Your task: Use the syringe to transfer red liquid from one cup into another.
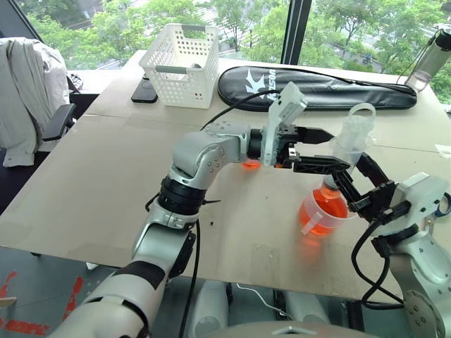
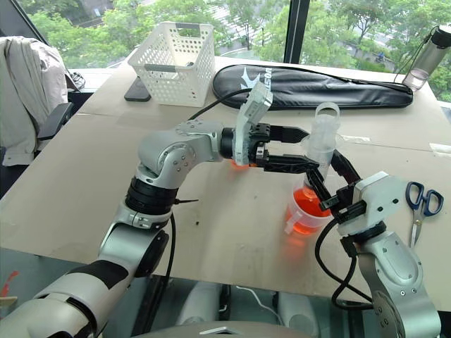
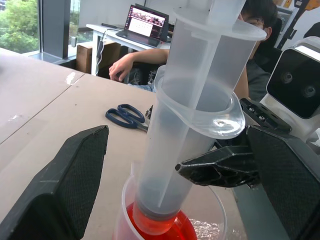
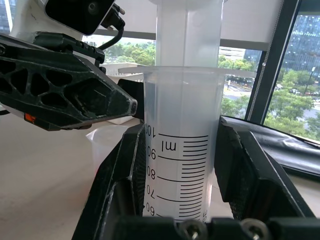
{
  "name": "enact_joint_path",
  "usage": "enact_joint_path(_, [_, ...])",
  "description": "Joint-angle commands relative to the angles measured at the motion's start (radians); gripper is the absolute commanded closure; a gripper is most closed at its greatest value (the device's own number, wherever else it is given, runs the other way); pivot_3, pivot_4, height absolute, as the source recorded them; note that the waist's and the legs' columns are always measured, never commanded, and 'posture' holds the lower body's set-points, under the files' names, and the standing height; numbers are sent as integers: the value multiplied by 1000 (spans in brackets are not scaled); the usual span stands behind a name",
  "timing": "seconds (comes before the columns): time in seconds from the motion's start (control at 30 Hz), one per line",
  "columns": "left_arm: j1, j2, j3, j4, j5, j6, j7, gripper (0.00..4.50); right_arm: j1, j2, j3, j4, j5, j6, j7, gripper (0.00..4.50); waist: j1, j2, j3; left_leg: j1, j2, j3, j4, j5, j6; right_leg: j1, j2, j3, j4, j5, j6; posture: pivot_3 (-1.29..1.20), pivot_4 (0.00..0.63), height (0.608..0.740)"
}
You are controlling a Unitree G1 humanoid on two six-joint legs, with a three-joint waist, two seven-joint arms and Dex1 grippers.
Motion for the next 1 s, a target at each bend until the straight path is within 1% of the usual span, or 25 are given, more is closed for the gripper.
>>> enact_joint_path(0.03, [-9,-7,23,-42,-16,-24,-1,0,-17,5,-11,-57,27,1,-10,2988,0,0,0,0,0,0,0,0,0,0,0,0,0,0,0,0,150,724])
enact_joint_path(0.27, [0,4,69,-59,-52,-18,0,0,-15,3,-45,-72,74,23,-30,2988,0,0,0,0,0,0,0,0,0,0,0,0,0,0,0,0,150,724])
enact_joint_path(0.47, [-11,9,179,-47,-118,-20,29,0,-32,-17,-158,-114,243,82,-73,2988,0,0,0,0,0,0,0,0,0,0,0,0,0,0,0,0,150,724])
enact_joint_path(0.53, [-19,-1,214,-31,-133,-17,61,0,-31,-49,-175,-109,248,93,-54,2988,0,0,0,0,0,0,0,0,0,0,0,0,0,0,0,0,150,724])
enact_joint_path(0.67, [-27,-3,264,-9,-138,-30,111,0,-51,-61,-197,-88,321,105,-67,2988,0,0,0,0,0,0,0,0,0,0,0,0,0,0,0,0,150,724])
enact_joint_path(0.8, [-25,0,287,-4,-140,-40,150,0,-61,-85,-209,-74,350,117,-65,2988,0,0,0,0,0,0,0,0,0,0,0,0,0,0,0,0,150,724])
enact_joint_path(0.83, [-21,1,288,-5,-136,-44,158,0,-51,-118,-201,-71,327,124,-36,2988,1,0,0,0,0,0,0,0,0,0,0,0,0,0,0,0,150,724])
enact_joint_path(0.93, [-9,2,287,-17,-129,-55,178,0,-41,-137,-209,-50,329,128,-28,2988,2,0,0,0,0,0,0,0,0,0,0,0,-1,0,0,0,150,724])
enact_joint_path(1.0, [-4,3,286,-30,-133,-55,187,0,-61,-143,-229,-43,366,126,-34,2988,1,0,0,0,0,0,0,0,0,0,0,0,-1,0,0,0,150,724])
